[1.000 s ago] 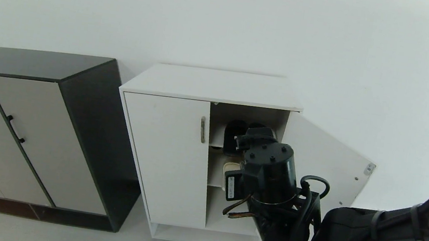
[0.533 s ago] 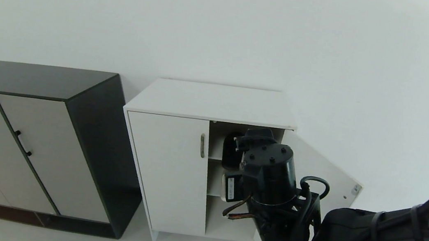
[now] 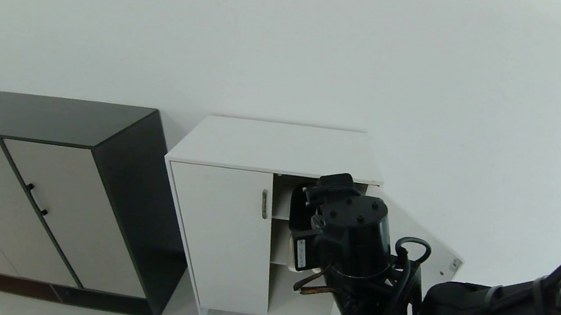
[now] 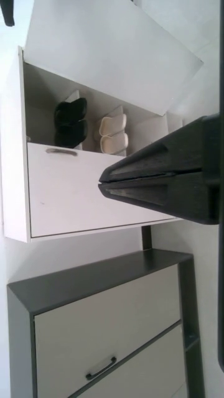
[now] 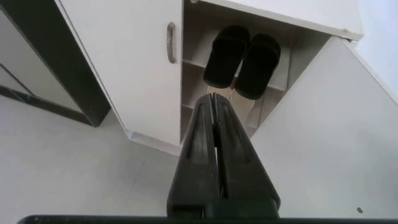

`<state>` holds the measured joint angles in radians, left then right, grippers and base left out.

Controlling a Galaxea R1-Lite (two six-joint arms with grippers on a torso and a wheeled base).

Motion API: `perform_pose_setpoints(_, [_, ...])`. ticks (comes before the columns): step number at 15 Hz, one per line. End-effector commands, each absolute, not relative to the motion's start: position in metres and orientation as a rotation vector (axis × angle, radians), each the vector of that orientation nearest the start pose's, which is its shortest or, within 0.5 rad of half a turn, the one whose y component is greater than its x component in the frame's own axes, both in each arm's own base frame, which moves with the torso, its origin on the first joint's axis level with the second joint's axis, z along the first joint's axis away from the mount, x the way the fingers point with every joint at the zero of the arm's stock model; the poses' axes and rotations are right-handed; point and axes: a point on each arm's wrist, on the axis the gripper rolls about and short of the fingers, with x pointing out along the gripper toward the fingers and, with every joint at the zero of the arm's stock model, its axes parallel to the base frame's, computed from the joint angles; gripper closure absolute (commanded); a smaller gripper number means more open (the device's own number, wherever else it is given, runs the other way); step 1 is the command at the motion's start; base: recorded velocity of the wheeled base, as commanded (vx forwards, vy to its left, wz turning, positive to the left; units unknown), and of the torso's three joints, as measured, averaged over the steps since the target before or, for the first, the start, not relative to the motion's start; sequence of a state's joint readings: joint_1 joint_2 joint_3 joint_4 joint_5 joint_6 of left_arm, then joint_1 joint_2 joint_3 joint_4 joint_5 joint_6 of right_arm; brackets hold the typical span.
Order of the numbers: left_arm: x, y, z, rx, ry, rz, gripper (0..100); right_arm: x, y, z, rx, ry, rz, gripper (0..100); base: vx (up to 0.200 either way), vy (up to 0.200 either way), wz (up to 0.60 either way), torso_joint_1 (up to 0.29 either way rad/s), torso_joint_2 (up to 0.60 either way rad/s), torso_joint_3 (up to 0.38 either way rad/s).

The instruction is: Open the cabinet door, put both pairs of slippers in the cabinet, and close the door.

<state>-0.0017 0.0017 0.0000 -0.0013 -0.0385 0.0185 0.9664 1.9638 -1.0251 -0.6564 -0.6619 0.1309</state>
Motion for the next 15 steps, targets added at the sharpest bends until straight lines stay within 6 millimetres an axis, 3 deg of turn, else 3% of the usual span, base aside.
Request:
perform_pose_setpoints(1, [-0.023,-0.001,0.076,0.018,0.000,-0.040,100,0.223,0.298,0.153,-0.078,0.216,0.286,100,0.000,0.000,0.00,0.000,0.00,0.000])
perform_pose_setpoints(7, [-0.023,-0.001,0.076,0.018,0.000,-0.040,100,0.232,0.292,0.154,-0.074,0.213,0.259,100,0.000,0.000,-0.60,0.004,0.00,0.002])
perform_pose_setpoints(9, [-0.023,-0.001,0.076,0.018,0.000,-0.040,100,0.248,0.284,0.157,-0.056,0.193,0.216,100,0.000,0.000,0.00,0.000,0.00,0.000])
perform_pose_setpoints(13, [-0.023,-0.001,0.076,0.018,0.001,-0.040,100,0.298,0.262,0.161,-0.035,0.208,0.083,100,0.000,0.000,0.00,0.000,0.00,0.000])
perform_pose_setpoints(15, [-0.023,-0.001,0.076,0.018,0.000,-0.040,100,0.317,0.254,0.178,0.048,0.282,0.019,100,0.000,0.000,0.00,0.000,0.00,0.000])
